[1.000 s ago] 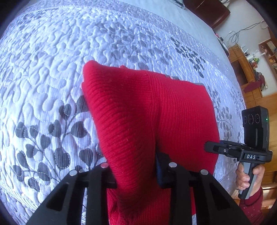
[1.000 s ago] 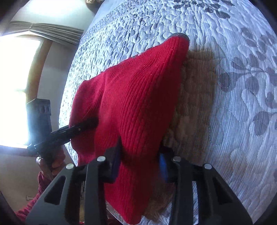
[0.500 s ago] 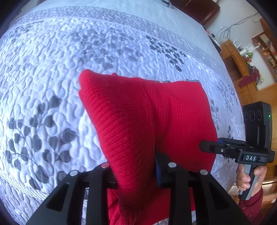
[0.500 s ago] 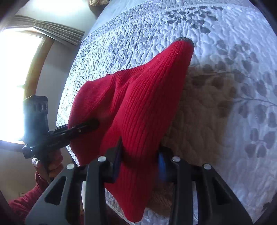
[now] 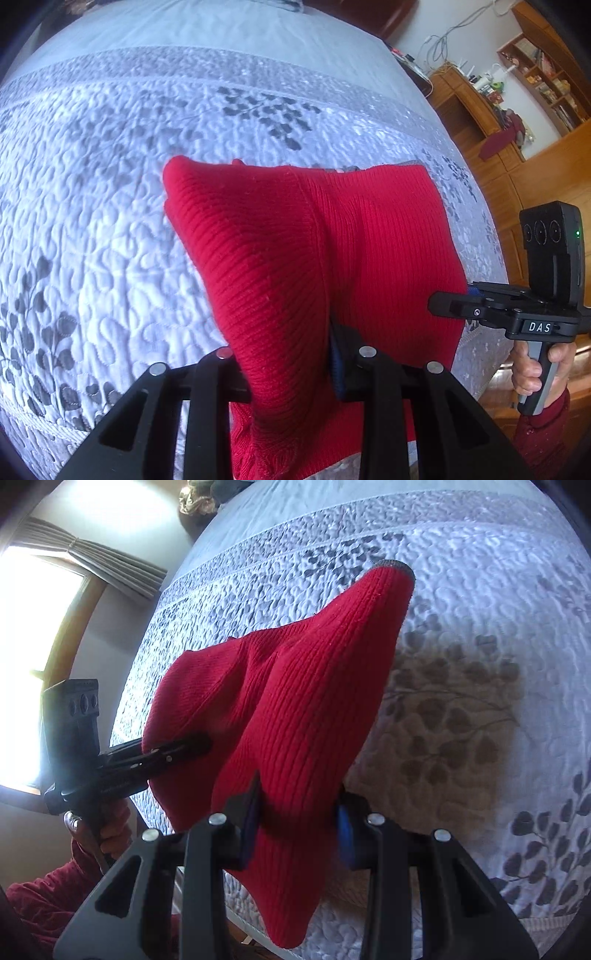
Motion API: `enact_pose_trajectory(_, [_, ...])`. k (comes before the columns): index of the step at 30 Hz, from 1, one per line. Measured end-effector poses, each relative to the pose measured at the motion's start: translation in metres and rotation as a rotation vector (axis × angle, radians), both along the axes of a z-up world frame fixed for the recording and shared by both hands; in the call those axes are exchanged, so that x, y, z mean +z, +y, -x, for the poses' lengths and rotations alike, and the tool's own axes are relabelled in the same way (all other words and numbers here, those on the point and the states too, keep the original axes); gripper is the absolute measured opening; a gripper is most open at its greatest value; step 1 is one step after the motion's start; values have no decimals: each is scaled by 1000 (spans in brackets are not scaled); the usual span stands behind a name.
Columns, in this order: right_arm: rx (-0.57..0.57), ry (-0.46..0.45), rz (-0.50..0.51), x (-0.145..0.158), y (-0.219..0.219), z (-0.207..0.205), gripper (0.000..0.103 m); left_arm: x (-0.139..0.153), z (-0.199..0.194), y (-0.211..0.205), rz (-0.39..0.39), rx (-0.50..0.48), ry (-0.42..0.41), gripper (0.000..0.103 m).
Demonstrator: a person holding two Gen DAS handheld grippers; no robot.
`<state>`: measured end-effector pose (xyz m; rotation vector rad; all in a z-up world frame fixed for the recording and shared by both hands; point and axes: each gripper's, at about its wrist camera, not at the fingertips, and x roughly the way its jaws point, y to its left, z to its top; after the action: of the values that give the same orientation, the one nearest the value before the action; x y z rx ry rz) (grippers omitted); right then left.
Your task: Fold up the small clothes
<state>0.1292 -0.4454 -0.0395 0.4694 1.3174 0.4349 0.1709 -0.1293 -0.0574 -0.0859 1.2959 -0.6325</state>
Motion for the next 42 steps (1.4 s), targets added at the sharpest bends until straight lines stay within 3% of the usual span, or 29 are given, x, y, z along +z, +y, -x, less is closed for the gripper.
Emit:
enact_pose_trajectory(7, [-20, -7, 23, 12, -32, -2, 34, 8, -2, -36, 11, -18, -16, 29])
enact_pose_trajectory(12, [-47, 21, 18, 0, -54, -17, 34, -4, -18, -54, 19, -1, 29, 29])
enact_pose_trajectory(16, [-60, 63, 28, -28, -71, -39, 34, -26, -37, -66, 2, 11, 43, 29])
enact_pose_trajectory(20, [-77, 132, 36, -75, -79, -57, 34, -68, -56, -69, -31, 63, 118, 30])
enact_pose_trajectory(22, [-98, 151, -18, -94, -87, -57, 36, -85, -56, -65, -18, 76, 145, 32])
enact_pose_trajectory(24, [-118, 142, -75, -101, -94, -52, 39, -87, -53, -63, 1, 70, 128, 33])
enact_pose_trajectory(29, [-123, 87, -42, -84, -94, -22, 63, -73, -34, -50, -3, 45, 94, 47])
enact_pose_trajectory(31, [-126, 101, -49, -81, -94, -7, 66, -69, -19, -41, -15, 26, 85, 51])
enact_pose_trajectory(35, [-103, 160, -96, -88, -73, 45, 70, -76, 9, -24, 23, 16, 182, 52])
enact_pose_trajectory(37, [-107, 183, -108, -95, -64, 59, 62, -83, 23, -25, 14, -2, 198, 53])
enact_pose_trajectory(39, [-121, 197, -143, -101, -61, 66, 26, -85, 33, -25, 0, -3, 170, 51])
enact_pose_trajectory(40, [-134, 206, -168, -106, -60, 69, 24, -85, 37, -24, -2, 8, 168, 50])
enact_pose_trajectory(42, [-143, 198, -170, -105, -59, 69, 18, -86, 41, -23, 15, 29, 196, 34])
